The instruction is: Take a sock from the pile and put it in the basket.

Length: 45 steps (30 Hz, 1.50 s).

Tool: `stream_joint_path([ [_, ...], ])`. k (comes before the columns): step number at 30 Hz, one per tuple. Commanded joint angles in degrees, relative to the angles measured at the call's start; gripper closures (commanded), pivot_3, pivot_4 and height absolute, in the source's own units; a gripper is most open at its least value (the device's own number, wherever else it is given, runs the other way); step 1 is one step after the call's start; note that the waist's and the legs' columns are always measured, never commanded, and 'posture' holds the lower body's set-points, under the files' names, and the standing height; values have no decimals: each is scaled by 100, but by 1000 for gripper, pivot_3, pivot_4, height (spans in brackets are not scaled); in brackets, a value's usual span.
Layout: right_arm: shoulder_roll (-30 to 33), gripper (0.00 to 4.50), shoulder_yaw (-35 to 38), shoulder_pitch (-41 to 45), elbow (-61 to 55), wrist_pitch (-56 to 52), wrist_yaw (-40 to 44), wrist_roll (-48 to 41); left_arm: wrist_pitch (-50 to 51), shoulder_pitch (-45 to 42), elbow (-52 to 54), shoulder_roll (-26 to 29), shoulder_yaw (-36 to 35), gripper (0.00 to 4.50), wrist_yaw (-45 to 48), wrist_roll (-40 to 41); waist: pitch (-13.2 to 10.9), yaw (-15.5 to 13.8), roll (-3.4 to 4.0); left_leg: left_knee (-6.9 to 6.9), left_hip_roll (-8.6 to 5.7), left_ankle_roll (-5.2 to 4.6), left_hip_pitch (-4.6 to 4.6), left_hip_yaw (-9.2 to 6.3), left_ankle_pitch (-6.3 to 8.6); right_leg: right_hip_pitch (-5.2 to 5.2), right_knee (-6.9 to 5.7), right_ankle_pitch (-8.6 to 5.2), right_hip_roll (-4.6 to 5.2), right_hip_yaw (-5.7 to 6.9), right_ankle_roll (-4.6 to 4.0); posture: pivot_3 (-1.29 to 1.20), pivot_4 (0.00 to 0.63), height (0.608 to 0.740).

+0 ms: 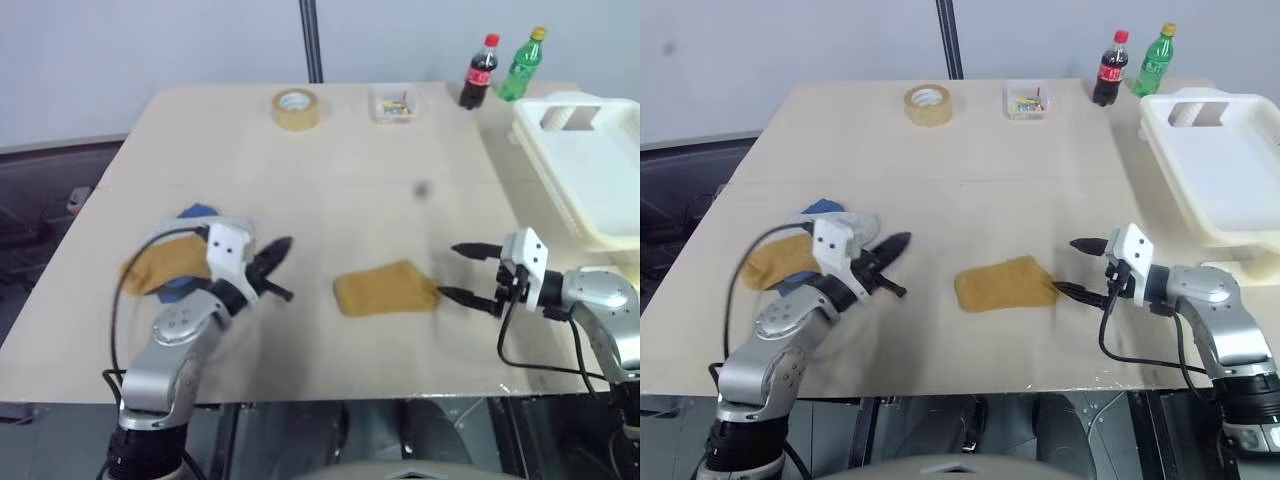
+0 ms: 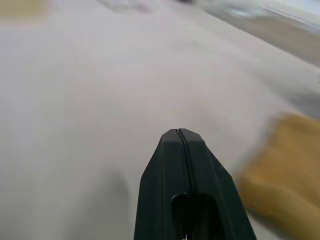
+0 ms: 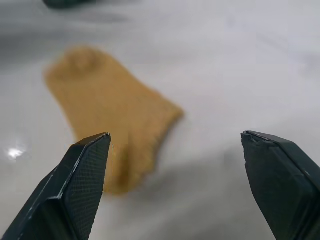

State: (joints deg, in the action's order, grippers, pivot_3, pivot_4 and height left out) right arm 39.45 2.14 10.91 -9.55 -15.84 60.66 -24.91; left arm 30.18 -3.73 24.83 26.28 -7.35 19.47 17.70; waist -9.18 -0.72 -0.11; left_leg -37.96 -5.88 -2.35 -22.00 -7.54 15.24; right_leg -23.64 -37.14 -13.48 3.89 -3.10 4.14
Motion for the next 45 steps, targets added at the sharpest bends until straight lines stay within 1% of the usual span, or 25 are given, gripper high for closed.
stream_joint_path([
  [1, -55, 183, 169, 184, -227, -166, -111, -257, 235, 50, 121, 51, -153, 4500, -479, -420, 0, -8, -1, 0, -1, -1, 0, 2, 0, 0, 0, 0, 1, -2, 0, 0, 150, 739],
  [5, -100, 183, 30, 307, -78, -87, -93, -141, 459, 217, 325, 131, -68, 4500, -675, -775, -1, -20, -2, -1, -3, -6, -7, 1, 3, -1, 11, 1, 3, 3, 2, 0, 150, 739],
  [8, -136, 183, -28, 405, 47, -50, -49, -87, 775, 250, 324, 154, -288, 4500, -968, -1037, -1, -16, -2, 0, -3, -5, -11, -5, 3, -2, 13, 1, 4, 10, 1, 0, 150, 739],
  [12, -157, 183, -84, 525, 243, 33, 29, -21, 869, 388, 327, 377, -373, 4500, -1061, -1403, -1, -3, -2, 0, -2, -5, -8, -4, 3, -2, 12, 1, 3, 8, 1, 0, 150, 739],
  [20, -190, 183, -36, 694, 316, 52, 130, -104, 1427, 640, 732, 214, -469, 4500, -1147, -1458, -1, -10, -2, 1, -2, -5, -9, -4, 4, -2, 12, 1, 4, 8, 1, 0, 150, 739],
  [23, -186, 183, -62, 727, 355, 67, 163, -86, 1391, 734, 724, 206, -356, 4500, -1102, -1509, -1, -10, -2, 2, -2, -5, -9, -4, 4, -2, 13, 1, 4, 8, 1, 0, 150, 739],
  [26, -209, 183, -112, 675, 317, 74, 198, -77, 1192, 719, 764, 149, -445, 4500, -1021, -1425, -1, -10, -2, 3, -2, -4, -8, -4, 4, -2, 12, 1, 4, 8, 1, 0, 150, 739],
  [27, -222, 135, -108, 670, 302, 57, 194, -92, 1155, 721, 775, 155, -459, 3949, -981, -1411, -1, -10, -2, 2, -2, -4, -8, -4, 4, -2, 12, 1, 4, 8, 1, 0, 150, 739],
  [28, -229, 135, -106, 665, 295, 48, 190, -93, 1150, 722, 777, 87, -513, 3717, -979, -1359, -1, -10, -2, 2, -2, -4, -8, -4, 4, -2, 12, 1, 4, 8, 1, 0, 150, 739],
  [29, -234, 135, -109, 657, 294, 51, 190, -84, 1129, 726, 775, 33, -552, 3255, -973, -1325, -1, -11, -2, 3, -2, -4, -9, -4, 4, -2, 12, 1, 4, 8, 1, 0, 150, 739],
  [30, -234, 135, -105, 642, 296, 57, 199, -75, 1094, 740, 781, 51, -526, 2920, -940, -1345, -1, -11, -2, 3, -2, -4, -8, -4, 4, -2, 12, 1, 4, 8, 1, 0, 150, 739],
  [31, -230, 135, -103, 628, 294, 60, 208, -68, 1054, 754, 798, 110, -456, 2490, -879, -1395, -1, -10, -2, 2, -2, -4, -9, -3, 4, -2, 12, 1, 4, 8, 1, 0, 150, 739],
  [34, -229, 135, -82, 621, 267, 41, 213, -88, 1018, 749, 780, 208, -316, 1164, -826, -1528, -1, -9, -2, 3, -2, -4, -8, -4, 4, -2, 12, 1, 4, 8, 1, 0, 150, 739],
  [35, -229, 135, -71, 626, 250, 28, 210, -104, 998, 756, 729, 257, -253, 457, -817, -1600, -1, -8, -2, 3, -2, -4, -8, -3, 4, -2, 13, 1, 4, 7, 1, 0, 150, 739],
  [36, -229, 135, -62, 624, 231, 23, 210, -117, 969, 772, 672, 282, -207, 163, -810, -1660, -1, -9, -2, 3, -2, -4, -8, -3, 4, -2, 12, 1, 4, 7, 1, 0, 150, 739],
  [37, -228, 135, -55, 622, 205, 21, 221, -137, 963, 786, 608, 293, -173, 37, -802, -1698, -1, -10, -2, 3, -2, -4, -8, -3, 4, -2, 12, 1, 4, 8, 1, 0, 150, 739],
  [40, -246, 135, -35, 614, 117, 62, 294, -232, 905, 819, 453, 432, -20, 37, -760, -1884, -1, -9, -2, 3, -2, -4, -8, -3, 4, -2, 13, 1, 4, 8, 1, 0, 150, 739],
  [45, -219, 135, -30, 574, -181, 85, 548, -520, 834, 756, 343, 511, 143, 37, -659, -2039, -1, -10, -1, 6, -2, -6, -7, -3, 5, -2, 13, 1, 4, 7, 1, 0, 150, 739],
])
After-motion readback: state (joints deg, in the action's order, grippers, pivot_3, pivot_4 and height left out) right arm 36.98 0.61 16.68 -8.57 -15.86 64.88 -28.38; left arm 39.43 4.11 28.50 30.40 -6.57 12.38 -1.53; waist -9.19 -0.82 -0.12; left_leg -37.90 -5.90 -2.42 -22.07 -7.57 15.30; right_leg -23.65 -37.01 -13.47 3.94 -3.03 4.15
